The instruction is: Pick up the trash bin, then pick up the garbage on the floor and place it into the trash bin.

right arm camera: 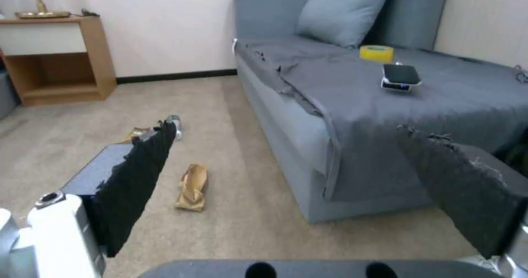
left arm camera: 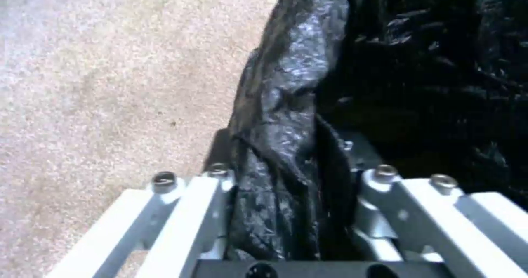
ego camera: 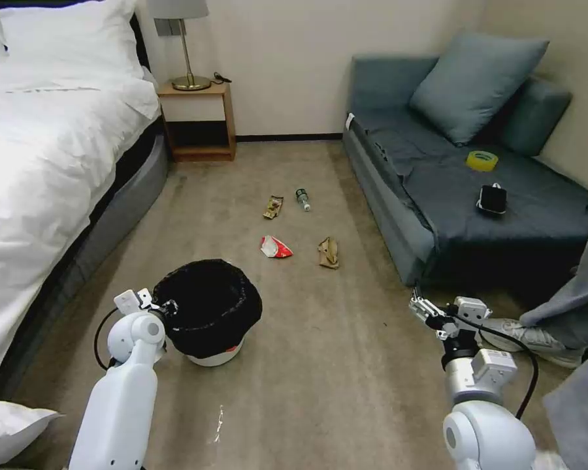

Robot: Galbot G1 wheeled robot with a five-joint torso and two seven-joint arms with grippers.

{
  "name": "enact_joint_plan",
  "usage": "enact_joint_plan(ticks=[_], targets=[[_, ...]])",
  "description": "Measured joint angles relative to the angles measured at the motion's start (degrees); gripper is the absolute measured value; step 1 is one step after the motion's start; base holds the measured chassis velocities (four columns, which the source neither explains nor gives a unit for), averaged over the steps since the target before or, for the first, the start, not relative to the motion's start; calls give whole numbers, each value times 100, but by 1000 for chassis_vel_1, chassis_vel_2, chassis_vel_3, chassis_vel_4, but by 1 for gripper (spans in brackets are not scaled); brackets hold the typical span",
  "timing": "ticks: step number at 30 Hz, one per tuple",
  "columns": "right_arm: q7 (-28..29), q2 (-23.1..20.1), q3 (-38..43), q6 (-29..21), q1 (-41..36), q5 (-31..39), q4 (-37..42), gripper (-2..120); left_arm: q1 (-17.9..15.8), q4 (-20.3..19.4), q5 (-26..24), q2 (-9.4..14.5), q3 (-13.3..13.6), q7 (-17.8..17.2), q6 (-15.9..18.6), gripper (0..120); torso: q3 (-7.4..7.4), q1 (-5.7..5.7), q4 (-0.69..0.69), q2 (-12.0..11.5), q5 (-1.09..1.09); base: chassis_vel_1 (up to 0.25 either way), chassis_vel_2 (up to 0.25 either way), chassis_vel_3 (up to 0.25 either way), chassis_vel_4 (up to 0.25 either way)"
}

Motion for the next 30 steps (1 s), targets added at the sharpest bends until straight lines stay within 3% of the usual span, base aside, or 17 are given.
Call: enact_joint_plan(ticks=[3,5,17,21,23,26,27,30], targets=[[19,-26,5,25,0,50,-5,100,10,-4,-33,-8,-18,-22,0,16,0,0,0,0,0,0,0,0,0],[10,-54,12,162,-1,149,-25,100,33,-52,-78,-28,-47,-55,2,5,1,0,0,0,-3,0,0,0,0],[-45,-96,79,738,68,400,-91,100,249,-483,-89,-2,-149,-72,86,3,5,1,-8,-3,-15,0,0,0,0],[-1,-119,78,1009,74,485,-83,100,523,-1117,288,79,-303,21,84,3,3,1,-3,-3,-8,0,0,0,0],[10,-126,78,1024,72,502,-74,100,573,-1227,322,94,-318,37,82,3,3,1,-2,-3,-6,0,0,0,0],[26,-191,90,1090,47,609,-2,100,876,-1812,642,172,-424,146,71,3,2,1,-4,-3,-5,0,0,0,0],[26,-191,90,1090,47,609,-2,100,876,-1812,642,172,-424,146,71,3,2,1,-4,-3,-5,0,0,0,0],[19,-267,106,1129,32,728,71,100,1244,-2292,1052,234,-573,271,57,3,2,1,-3,-3,-3,0,0,0,0]])
